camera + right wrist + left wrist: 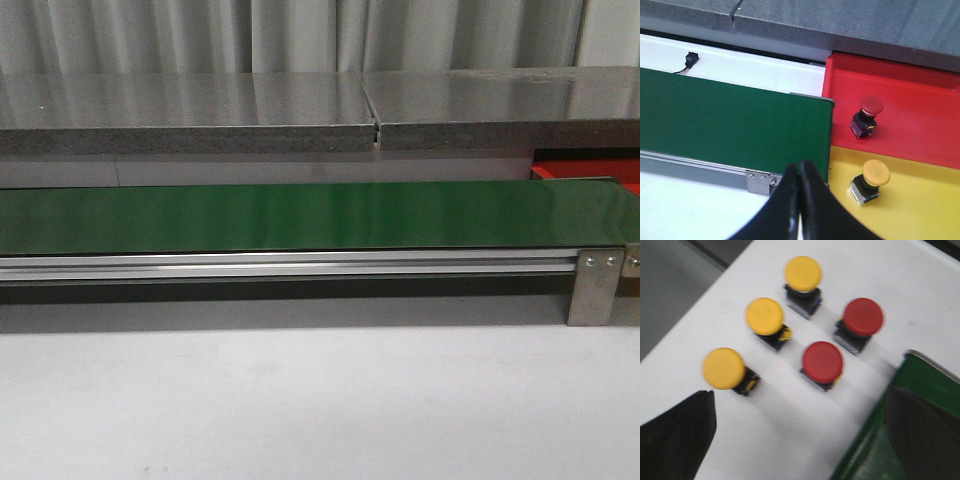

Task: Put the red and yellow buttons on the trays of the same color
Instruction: 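Lower the red button onto the belt start and open the left gripper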

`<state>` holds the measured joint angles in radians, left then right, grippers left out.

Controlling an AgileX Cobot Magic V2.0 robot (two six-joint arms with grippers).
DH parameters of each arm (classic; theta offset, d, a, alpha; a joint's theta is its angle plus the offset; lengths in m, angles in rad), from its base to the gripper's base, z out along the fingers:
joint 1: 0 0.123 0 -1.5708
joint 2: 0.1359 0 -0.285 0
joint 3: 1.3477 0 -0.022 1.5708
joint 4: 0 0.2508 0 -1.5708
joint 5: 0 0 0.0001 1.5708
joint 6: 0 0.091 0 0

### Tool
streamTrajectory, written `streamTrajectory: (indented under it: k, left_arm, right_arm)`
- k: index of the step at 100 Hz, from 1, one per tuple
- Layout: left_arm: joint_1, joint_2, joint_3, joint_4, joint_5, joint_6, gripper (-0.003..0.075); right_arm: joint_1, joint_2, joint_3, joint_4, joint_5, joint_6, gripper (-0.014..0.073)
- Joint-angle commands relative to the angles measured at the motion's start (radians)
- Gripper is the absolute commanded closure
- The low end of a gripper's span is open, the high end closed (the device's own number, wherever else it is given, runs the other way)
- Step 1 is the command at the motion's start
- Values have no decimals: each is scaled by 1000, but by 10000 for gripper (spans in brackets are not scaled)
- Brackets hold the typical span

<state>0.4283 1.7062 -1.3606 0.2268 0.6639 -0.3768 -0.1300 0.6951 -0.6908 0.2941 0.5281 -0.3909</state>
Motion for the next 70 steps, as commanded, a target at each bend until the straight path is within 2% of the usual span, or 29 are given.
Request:
streamTrajectory:
  k: [1,29,70]
  left_arm:
    - [53,-31,-34,22,-31,0,61]
    - [120,48,-32,37,-46,2,61]
    - [125,159,-32,48,-126,2,61]
  right_arm:
    - [0,-4,-26,12,-65,-9,662]
    - [0,-4,-26,12,-64,-9,662]
    - [0,-4,-26,12,-64,-9,662]
